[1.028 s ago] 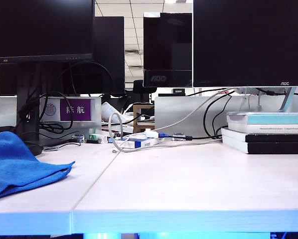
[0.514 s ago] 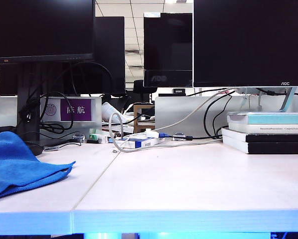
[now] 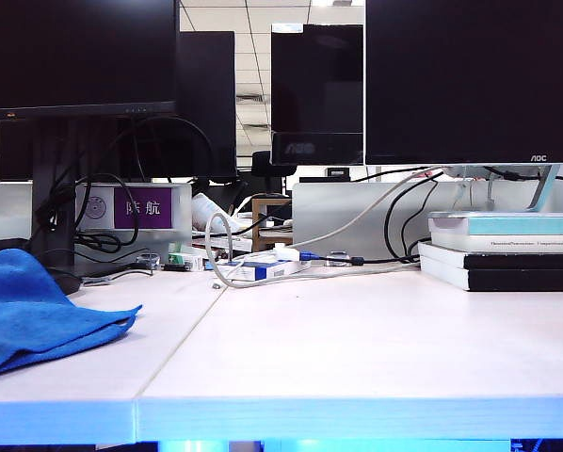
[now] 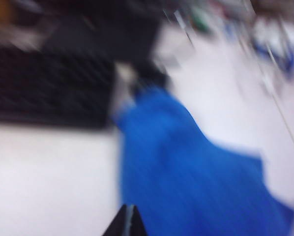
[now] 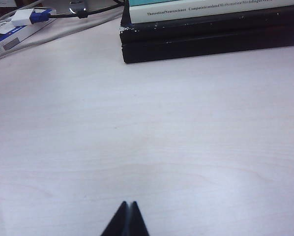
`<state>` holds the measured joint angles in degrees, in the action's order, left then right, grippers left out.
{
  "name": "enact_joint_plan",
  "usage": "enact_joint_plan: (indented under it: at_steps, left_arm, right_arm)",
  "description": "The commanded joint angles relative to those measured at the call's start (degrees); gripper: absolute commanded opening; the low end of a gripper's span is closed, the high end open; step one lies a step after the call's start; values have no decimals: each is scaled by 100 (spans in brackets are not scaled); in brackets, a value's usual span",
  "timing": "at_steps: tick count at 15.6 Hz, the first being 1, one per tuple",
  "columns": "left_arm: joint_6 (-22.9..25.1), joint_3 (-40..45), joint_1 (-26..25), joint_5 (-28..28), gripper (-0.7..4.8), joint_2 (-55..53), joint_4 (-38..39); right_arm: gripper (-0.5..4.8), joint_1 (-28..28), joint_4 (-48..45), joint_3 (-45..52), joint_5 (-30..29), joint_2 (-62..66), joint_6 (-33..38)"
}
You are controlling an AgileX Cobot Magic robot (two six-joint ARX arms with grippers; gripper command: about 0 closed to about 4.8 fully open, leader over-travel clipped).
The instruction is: Wipe the table from right to left using the rag.
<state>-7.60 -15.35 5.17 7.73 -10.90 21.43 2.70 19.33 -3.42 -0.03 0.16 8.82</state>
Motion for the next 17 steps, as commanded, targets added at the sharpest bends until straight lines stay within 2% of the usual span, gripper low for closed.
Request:
enact_joint_plan:
  at_steps: [1,3,5,6,17]
  left_arm:
    - [-39,907,-446,-44,-3,599,-848]
    - [-39,1228,-444,-304,-3,839,-846]
    - [-37,1427,-444,-1062,-3,1010,-962]
    - [-37,1478,-444,-1200,-3,1060,-1132]
    - [-35,1486,-444,-1143,-3,1084,-1130]
  right_arm:
    - [-5,-4,13,15,7,-4,22]
    - [-5,-2,13,15,7,-4,22]
    - [-5,-4,11,15,7,-4,22]
    - [-5,-4,11,15,7,-4,22]
    - [-5,-4,11,15,7,-4,22]
